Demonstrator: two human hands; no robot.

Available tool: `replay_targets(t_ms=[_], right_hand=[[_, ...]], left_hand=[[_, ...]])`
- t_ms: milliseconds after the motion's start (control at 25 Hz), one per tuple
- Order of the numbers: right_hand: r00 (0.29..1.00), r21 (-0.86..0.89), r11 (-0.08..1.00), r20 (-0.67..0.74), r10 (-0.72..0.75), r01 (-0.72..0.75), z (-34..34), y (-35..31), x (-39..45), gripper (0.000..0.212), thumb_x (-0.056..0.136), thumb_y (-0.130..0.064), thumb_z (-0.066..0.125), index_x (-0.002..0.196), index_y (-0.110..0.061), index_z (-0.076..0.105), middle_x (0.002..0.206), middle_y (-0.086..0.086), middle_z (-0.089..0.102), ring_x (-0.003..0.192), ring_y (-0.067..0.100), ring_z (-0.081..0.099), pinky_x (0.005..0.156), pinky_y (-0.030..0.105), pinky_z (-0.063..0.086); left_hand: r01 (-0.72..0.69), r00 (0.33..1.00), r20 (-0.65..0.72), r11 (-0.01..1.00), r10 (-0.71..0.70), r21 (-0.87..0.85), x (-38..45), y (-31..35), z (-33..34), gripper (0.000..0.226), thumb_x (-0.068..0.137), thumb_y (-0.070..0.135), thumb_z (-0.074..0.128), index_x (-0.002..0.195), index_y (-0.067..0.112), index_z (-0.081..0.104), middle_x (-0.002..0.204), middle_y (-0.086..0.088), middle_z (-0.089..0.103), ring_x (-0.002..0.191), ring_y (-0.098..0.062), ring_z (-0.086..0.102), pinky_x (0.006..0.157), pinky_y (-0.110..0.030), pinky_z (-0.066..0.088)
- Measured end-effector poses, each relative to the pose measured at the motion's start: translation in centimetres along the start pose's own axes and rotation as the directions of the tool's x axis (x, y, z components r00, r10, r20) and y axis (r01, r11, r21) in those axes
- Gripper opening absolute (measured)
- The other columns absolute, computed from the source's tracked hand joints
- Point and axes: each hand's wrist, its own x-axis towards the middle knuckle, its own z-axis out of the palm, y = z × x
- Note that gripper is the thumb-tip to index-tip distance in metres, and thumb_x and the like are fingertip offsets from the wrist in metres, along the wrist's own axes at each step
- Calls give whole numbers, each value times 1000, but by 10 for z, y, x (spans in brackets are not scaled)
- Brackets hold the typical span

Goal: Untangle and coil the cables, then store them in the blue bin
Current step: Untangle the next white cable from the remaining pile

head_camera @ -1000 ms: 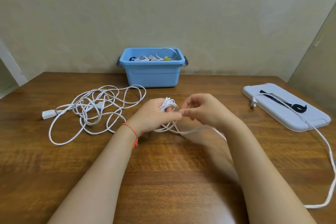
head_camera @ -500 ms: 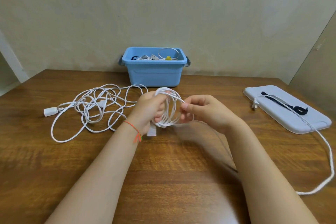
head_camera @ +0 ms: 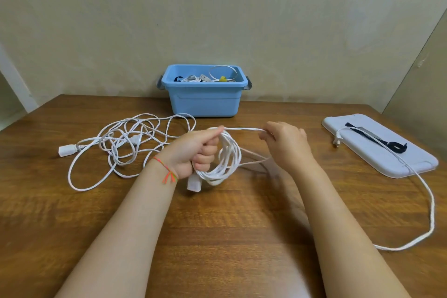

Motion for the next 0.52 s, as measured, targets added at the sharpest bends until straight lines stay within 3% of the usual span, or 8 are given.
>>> replay_targets(t_ms=[40, 120, 200, 280, 400, 520], right_hand=[[998, 68, 997, 57, 38, -42, -1, 3, 1, 24, 101, -30, 51, 80, -22, 62, 81, -2, 58, 80, 21, 55, 72, 33, 39], [972, 367, 912, 205, 113, -183, -7, 8, 0, 27, 100, -30, 55, 81, -18, 70, 72, -2, 60, 60, 12, 55, 55, 25, 41], [929, 591, 750, 360, 86, -298, -14, 11, -2, 27, 99, -32, 58, 85, -17, 76, 61, -4, 54, 47, 8, 43, 48, 21, 34], [892, 730, 576, 452, -5, -367, -16, 16, -3, 25, 101, -26, 56, 96, -12, 77, 62, 0, 52, 50, 11, 37, 48, 24, 31], [857, 774, 442, 514, -23, -453, -15, 27, -1, 23, 102, -12, 51, 106, -6, 72, 67, 4, 50, 52, 12, 39, 48, 24, 31], [820, 760, 325, 564, 102, -563, -6, 30, 1, 24, 101, -4, 46, 111, -3, 67, 68, 5, 50, 49, 10, 37, 45, 21, 29]], left_hand=[[4, 997, -75, 995, -12, -96, 2, 0, -5, 48, 100, 46, 48, 61, 23, 34, 47, 8, 22, 34, -5, 18, 37, -19, 14], [-10, 968, -248, 976, -46, -219, 7, -2, -16, 52, 99, 55, 45, 60, 23, 34, 46, 8, 23, 33, -6, 19, 34, -19, 16], [-30, 929, -367, 973, -58, -230, 12, -5, -23, 52, 99, 57, 45, 61, 22, 36, 45, 8, 25, 32, -7, 20, 33, -19, 19], [-59, 917, -397, 971, -38, -231, 13, -8, -25, 43, 97, 48, 57, 66, 21, 44, 46, 8, 27, 33, -6, 22, 33, -19, 20], [-119, 907, -420, 961, 3, -249, 14, -10, -26, 27, 95, 26, 65, 73, 18, 50, 44, 8, 29, 33, -5, 23, 33, -18, 20], [-147, 873, -488, 959, 10, -242, 24, -14, -29, 20, 95, 25, 65, 81, 17, 55, 44, 8, 31, 34, -5, 26, 33, -17, 22]])
